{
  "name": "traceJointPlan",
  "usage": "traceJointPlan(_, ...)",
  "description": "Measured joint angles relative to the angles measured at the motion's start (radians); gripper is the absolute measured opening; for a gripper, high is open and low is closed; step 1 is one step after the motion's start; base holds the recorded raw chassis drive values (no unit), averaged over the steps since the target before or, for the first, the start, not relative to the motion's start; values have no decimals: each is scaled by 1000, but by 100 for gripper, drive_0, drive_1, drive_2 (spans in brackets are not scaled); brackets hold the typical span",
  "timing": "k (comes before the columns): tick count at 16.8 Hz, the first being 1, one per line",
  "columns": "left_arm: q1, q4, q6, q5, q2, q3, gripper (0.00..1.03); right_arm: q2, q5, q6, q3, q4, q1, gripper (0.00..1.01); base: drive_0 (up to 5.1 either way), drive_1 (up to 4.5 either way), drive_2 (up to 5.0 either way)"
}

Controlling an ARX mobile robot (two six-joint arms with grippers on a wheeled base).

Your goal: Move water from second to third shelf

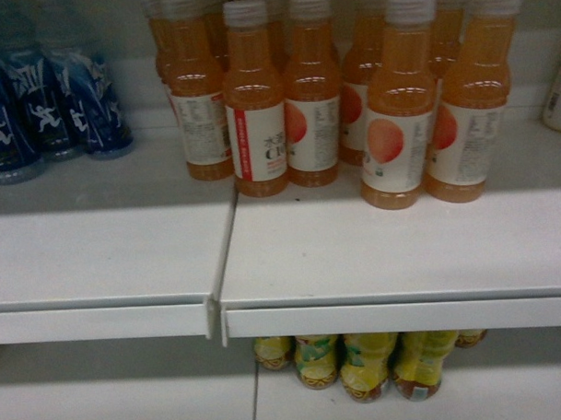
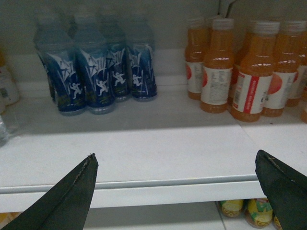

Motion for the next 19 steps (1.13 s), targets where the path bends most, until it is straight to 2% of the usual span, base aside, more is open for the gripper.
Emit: traceJointPlan(19, 0, 2, 0, 0, 0, 0, 98, 0, -4, 0, 0, 3, 0, 41, -508, 238, 238)
